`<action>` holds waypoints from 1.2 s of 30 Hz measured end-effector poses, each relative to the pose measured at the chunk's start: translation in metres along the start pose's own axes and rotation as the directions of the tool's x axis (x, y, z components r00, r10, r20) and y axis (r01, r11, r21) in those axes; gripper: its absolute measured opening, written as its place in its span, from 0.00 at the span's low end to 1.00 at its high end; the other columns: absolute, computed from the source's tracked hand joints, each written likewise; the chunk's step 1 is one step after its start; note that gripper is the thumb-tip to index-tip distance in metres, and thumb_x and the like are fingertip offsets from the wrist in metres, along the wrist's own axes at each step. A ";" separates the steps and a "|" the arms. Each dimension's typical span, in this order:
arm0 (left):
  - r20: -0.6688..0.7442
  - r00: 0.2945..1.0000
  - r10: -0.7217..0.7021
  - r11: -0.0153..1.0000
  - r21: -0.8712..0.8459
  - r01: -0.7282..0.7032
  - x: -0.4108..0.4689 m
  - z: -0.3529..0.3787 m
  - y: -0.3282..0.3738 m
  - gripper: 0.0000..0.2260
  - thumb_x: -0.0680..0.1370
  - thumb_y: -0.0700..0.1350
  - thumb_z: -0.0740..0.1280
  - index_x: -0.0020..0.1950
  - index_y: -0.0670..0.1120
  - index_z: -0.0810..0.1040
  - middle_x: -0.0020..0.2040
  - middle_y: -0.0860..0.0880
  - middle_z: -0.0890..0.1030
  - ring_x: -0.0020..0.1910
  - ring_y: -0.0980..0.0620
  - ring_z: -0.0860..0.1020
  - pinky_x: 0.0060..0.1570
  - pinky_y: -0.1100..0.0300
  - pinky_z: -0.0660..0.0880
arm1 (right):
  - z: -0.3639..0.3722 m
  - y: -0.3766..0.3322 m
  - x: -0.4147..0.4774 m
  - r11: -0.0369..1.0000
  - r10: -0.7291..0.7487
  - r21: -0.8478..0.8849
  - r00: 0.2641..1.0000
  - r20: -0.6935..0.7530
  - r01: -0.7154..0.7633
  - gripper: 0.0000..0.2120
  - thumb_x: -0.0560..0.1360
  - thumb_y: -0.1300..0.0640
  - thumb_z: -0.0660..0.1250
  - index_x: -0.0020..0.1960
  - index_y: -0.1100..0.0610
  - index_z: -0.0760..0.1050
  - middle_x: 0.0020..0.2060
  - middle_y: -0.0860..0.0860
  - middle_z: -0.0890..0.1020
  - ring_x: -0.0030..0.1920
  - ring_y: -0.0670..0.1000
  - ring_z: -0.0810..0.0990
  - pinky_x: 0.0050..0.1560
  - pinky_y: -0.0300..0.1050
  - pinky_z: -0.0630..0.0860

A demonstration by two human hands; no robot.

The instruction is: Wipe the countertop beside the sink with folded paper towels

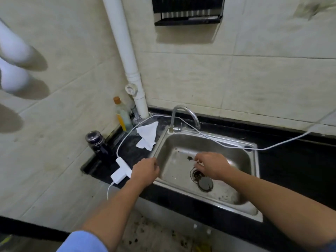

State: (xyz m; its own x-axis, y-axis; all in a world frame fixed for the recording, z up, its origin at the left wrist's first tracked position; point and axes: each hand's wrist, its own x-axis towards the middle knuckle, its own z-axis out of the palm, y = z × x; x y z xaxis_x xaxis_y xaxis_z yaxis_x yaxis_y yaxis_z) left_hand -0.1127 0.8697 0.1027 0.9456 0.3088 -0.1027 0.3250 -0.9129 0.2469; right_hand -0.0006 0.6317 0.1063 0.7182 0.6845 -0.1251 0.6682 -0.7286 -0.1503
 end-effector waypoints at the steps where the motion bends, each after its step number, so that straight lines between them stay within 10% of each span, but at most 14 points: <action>1: 0.018 1.000 -0.014 1.000 0.000 0.014 0.015 0.003 -0.001 0.11 0.77 0.50 0.61 0.54 0.48 0.77 0.47 0.47 0.82 0.48 0.44 0.79 0.45 0.53 0.75 | 0.003 0.006 0.016 1.000 -0.008 0.012 1.000 0.013 0.008 0.16 0.79 0.43 0.56 0.61 0.48 0.72 0.57 0.49 0.79 0.56 0.53 0.78 0.53 0.49 0.75; 13: 0.162 0.980 -0.115 0.993 -0.023 0.120 0.155 0.029 -0.031 0.11 0.77 0.50 0.61 0.54 0.46 0.76 0.54 0.45 0.76 0.52 0.43 0.77 0.47 0.52 0.75 | 0.026 0.044 0.155 0.997 -0.061 0.053 0.986 0.158 0.053 0.15 0.79 0.43 0.56 0.61 0.46 0.73 0.58 0.48 0.78 0.56 0.53 0.78 0.53 0.47 0.73; 23: 0.233 0.970 -0.072 0.997 0.016 0.070 0.268 0.083 -0.087 0.21 0.79 0.50 0.60 0.70 0.47 0.62 0.65 0.42 0.65 0.60 0.39 0.69 0.52 0.46 0.71 | 0.078 0.042 0.179 0.972 0.191 0.088 0.949 0.251 -0.219 0.17 0.79 0.43 0.58 0.65 0.46 0.72 0.59 0.46 0.78 0.56 0.48 0.77 0.54 0.41 0.70; 36: 0.124 0.992 -0.001 0.997 -0.076 0.011 0.288 0.086 -0.109 0.07 0.74 0.36 0.63 0.51 0.39 0.75 0.54 0.41 0.73 0.51 0.41 0.74 0.45 0.47 0.76 | 0.097 0.032 0.164 0.927 0.322 0.094 0.898 0.300 -0.364 0.11 0.78 0.46 0.60 0.55 0.47 0.76 0.46 0.47 0.82 0.43 0.48 0.80 0.44 0.41 0.76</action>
State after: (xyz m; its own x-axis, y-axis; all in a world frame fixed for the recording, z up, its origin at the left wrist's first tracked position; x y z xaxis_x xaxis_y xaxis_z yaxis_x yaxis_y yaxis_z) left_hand 0.1228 1.0348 -0.0369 0.9357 0.2744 -0.2219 0.3355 -0.8866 0.3183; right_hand 0.1196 0.7233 -0.0146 0.8018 0.3875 -0.4550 0.3397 -0.9219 -0.1864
